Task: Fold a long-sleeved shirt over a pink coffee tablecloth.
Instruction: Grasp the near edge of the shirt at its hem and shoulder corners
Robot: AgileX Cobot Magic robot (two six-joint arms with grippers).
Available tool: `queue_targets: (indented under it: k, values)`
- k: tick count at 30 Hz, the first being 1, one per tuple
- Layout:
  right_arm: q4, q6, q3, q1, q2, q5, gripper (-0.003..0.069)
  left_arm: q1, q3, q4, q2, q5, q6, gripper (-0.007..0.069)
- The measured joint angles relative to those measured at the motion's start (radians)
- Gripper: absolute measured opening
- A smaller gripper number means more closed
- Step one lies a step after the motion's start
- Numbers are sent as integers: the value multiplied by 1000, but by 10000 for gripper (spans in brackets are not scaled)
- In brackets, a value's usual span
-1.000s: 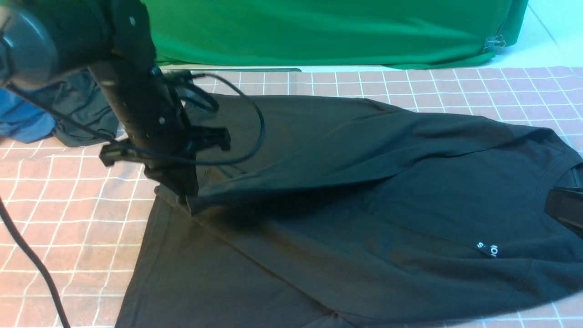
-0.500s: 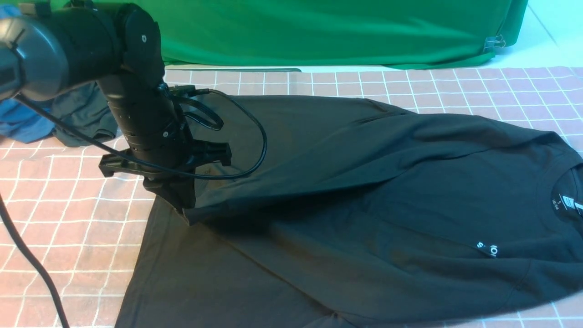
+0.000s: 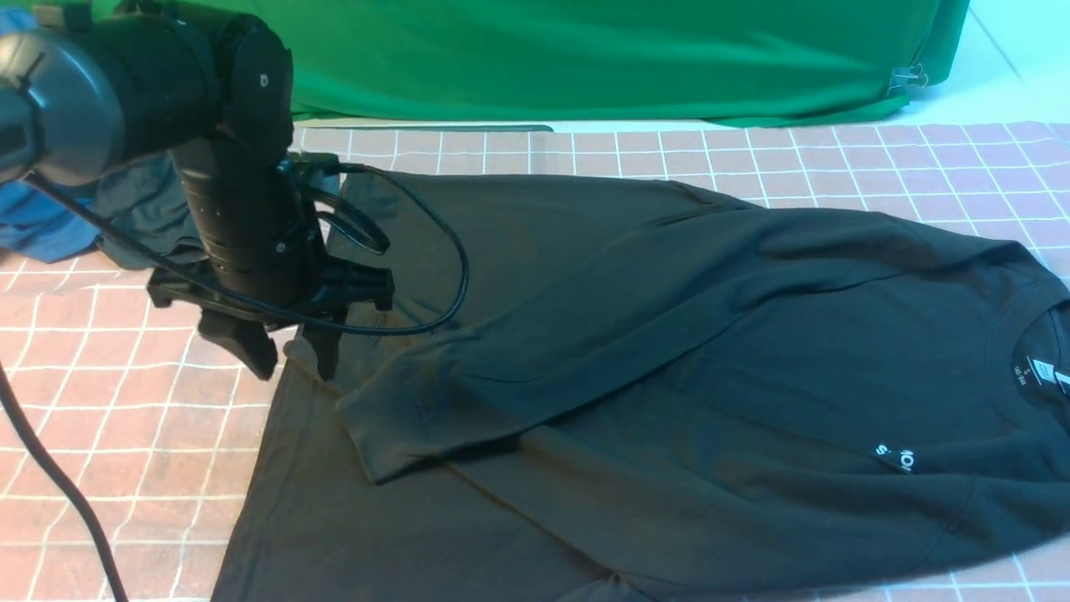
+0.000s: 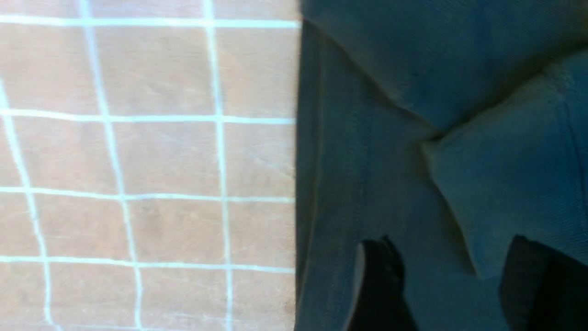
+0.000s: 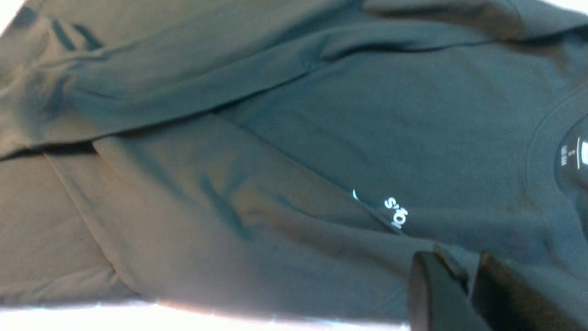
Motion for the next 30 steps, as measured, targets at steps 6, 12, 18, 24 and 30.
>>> queue_targets:
  k: [6, 12, 18, 24, 30]
  values:
    - [-24, -40, -109, 0, 92, 126, 172, 0, 53, -22, -139, -6, -22, 277]
    - [-39, -85, -206, 0, 207, 231, 163, 0, 292, -39, -346, -1, -86, 59]
    - [-41, -99, -210, 0, 270, 189, 150, 0, 543, -65, -445, -34, -102, 48]
    - [-18, -100, -211, 0, 285, 128, 150, 0, 704, -65, -448, -162, -109, 244]
    - [-7, -101, -211, 0, 285, 81, 149, 0, 774, -65, -443, -277, -115, 472]
